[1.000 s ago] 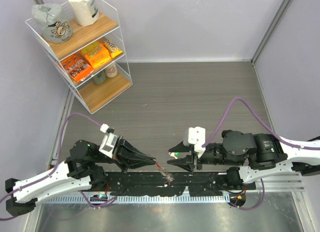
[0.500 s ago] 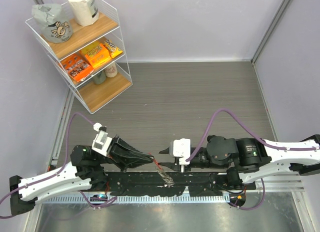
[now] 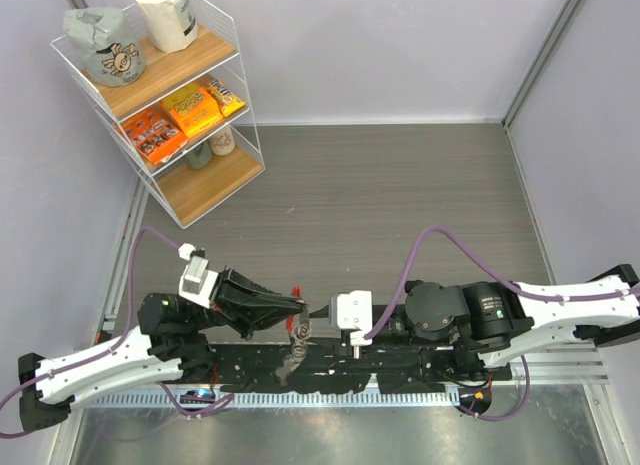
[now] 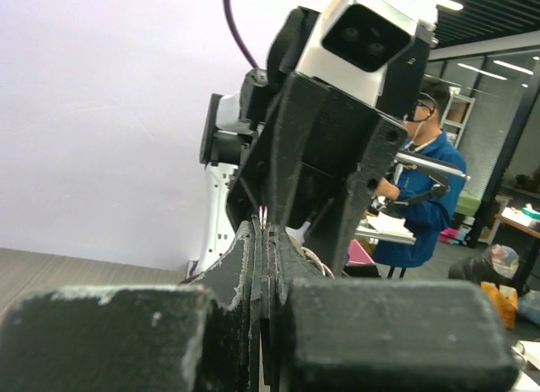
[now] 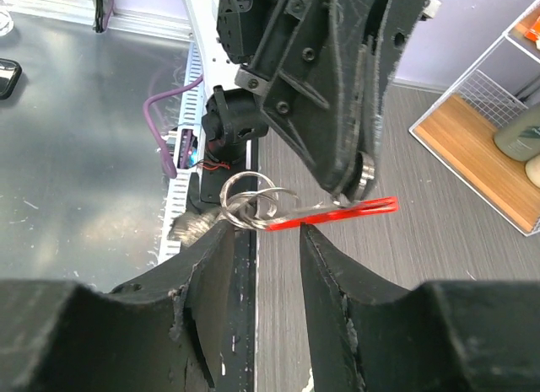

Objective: Put the keys on the keyring

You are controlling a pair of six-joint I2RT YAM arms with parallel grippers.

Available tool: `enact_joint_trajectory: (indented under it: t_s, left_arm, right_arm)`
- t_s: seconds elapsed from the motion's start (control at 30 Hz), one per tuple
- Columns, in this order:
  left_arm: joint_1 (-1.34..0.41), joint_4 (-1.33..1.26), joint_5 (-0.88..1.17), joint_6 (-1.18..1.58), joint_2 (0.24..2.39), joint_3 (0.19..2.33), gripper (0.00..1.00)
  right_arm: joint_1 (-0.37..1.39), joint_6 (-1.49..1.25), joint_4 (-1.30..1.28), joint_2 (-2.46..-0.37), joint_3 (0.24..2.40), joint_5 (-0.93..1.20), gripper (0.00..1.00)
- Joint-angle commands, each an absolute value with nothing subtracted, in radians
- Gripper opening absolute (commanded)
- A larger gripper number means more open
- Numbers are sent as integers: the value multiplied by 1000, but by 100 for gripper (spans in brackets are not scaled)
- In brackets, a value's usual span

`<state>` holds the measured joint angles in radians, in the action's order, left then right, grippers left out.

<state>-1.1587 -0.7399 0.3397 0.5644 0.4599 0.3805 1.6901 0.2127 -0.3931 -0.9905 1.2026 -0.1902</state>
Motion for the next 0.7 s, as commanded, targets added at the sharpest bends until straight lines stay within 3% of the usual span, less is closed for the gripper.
enact_joint_trajectory:
  t_s: [0.0,0.67]
  left_arm:
    - [-1161,-716,245,522,433,388,0]
    - [-1163,-776,397,534,482,410,0]
  right_arm:
    - [1710,227,-328,-1002,1253,-221,43]
    - [1715,216,-373,-922,1296,-316,41]
